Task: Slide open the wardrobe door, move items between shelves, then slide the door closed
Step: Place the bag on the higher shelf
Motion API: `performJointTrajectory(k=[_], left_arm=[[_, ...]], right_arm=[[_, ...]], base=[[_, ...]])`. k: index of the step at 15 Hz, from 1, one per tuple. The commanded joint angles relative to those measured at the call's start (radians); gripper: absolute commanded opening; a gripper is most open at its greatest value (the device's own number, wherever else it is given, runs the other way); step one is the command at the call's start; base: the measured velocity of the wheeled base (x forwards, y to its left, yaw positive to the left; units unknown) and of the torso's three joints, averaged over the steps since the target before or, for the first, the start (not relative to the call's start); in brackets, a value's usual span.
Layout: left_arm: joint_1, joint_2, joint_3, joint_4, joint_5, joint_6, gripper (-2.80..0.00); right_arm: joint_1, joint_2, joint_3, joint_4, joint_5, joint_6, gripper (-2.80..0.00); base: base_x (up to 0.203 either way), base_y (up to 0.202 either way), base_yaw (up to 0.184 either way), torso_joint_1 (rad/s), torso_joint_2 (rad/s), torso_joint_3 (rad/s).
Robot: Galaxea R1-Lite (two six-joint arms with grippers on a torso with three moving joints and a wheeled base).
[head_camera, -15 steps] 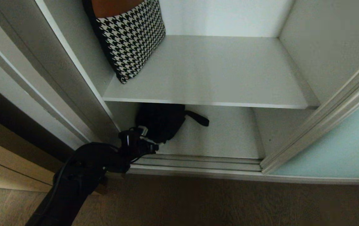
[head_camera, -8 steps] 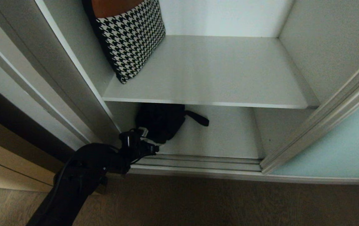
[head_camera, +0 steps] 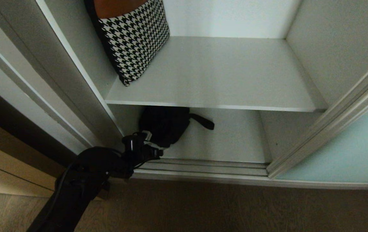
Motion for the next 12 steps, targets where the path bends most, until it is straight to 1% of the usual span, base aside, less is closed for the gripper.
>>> performJointTrajectory(k=[1, 4, 7, 8, 10, 12], left_arm=[[0.0, -0.005, 0.0, -0.003, -0.002, -0.001, 0.0], [-0.001, -0.016, 0.007, 0.026, 0.0, 0.009, 0.0], [-0.002, -0.029, 0.028, 0.026, -0.005, 0.017, 0.0], [-0.002, -0.033, 0.031, 0.031, -0.006, 0.037, 0.0], [-0.003, -0.04, 0.031, 0.066, -0.003, 0.097, 0.0], [-0.004, -0.043, 0.03, 0.068, -0.015, 0.113, 0.0]], right_arm=[[0.0, 0.0, 0.0, -0.001, 0.0, -0.001, -2.8], [0.0, 0.0, 0.0, 0.0, 0.0, -0.001, -2.8], [0.0, 0.0, 0.0, 0.0, 0.0, -0.001, -2.8], [0.0, 0.0, 0.0, 0.0, 0.0, 0.0, -2.8], [0.0, 0.0, 0.0, 0.0, 0.0, -0.001, -2.8], [0.0, 0.0, 0.0, 0.0, 0.0, -0.001, -2.8]], base=[[0.0, 0.0, 0.0, 0.0, 0.0, 0.0], [0.182, 0.0, 0.0, 0.002, 0.0, 0.002], [0.175, 0.0, 0.002, 0.004, 0.0, 0.001], [0.0, 0.0, 0.0, 0.0, 0.0, 0.0], [0.0, 0.0, 0.0, 0.0, 0.0, 0.0], [0.0, 0.0, 0.0, 0.0, 0.0, 0.0]])
